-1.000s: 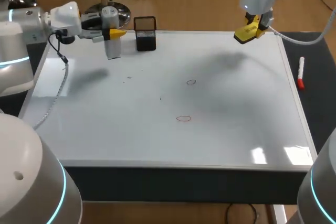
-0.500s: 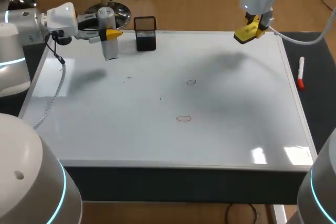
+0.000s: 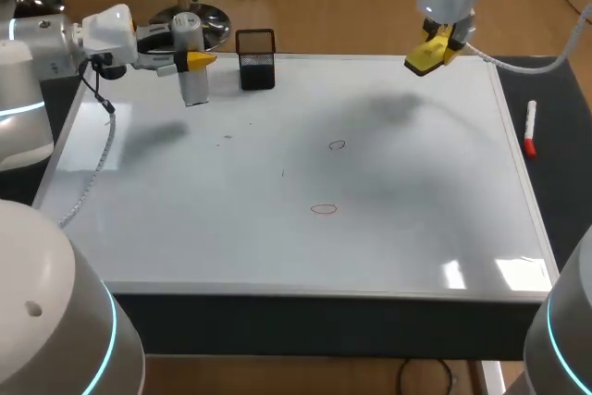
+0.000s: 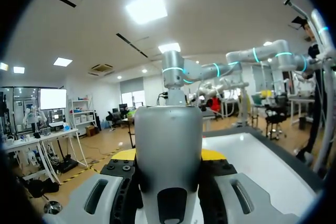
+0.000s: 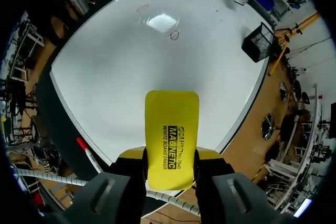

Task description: Pick up the inspection probe, press it on each red-marked spot on the whiteboard one by one, put down the probe, pick up the eraser, and wipe off all the red marks.

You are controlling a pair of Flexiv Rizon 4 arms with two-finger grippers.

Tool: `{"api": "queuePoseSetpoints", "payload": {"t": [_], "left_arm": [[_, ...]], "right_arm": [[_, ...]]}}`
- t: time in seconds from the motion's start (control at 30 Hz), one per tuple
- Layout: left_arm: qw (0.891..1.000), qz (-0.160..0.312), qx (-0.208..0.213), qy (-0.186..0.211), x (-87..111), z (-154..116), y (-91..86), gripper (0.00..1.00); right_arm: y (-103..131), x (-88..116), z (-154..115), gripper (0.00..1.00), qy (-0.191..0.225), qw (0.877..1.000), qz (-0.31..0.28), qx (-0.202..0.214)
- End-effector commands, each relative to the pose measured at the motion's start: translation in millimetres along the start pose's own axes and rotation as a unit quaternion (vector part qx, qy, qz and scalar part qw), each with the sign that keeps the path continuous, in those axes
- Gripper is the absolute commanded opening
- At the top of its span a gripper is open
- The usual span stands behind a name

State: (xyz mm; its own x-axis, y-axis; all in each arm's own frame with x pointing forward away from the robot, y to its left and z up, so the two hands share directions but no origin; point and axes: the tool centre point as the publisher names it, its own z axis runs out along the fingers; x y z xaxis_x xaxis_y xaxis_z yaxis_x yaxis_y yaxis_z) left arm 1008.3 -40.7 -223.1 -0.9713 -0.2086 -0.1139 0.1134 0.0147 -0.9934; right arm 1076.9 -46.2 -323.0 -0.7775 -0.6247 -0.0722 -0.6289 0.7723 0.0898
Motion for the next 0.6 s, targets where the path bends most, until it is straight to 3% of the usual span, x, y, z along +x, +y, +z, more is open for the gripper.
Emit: {"api": "queuePoseSetpoints", "payload": {"t": [0.03,0.23,0.6], "left_arm": [[1.000,0.000,-0.001,-0.001,0.6,0,-1.6,0.00],[1.000,0.000,-0.001,-0.001,0.6,0,-1.6,0.00],[1.000,0.000,-0.001,-0.001,0.6,0,-1.6,0.00]], "right_arm": [[23,-10,-1,0.00,0.005,1.000,-0.017,0.001],[74,-22,3,0.00,-0.009,0.998,-0.058,-0.002],[159,-27,33,0.00,-0.022,0.994,-0.100,-0.032]]}}
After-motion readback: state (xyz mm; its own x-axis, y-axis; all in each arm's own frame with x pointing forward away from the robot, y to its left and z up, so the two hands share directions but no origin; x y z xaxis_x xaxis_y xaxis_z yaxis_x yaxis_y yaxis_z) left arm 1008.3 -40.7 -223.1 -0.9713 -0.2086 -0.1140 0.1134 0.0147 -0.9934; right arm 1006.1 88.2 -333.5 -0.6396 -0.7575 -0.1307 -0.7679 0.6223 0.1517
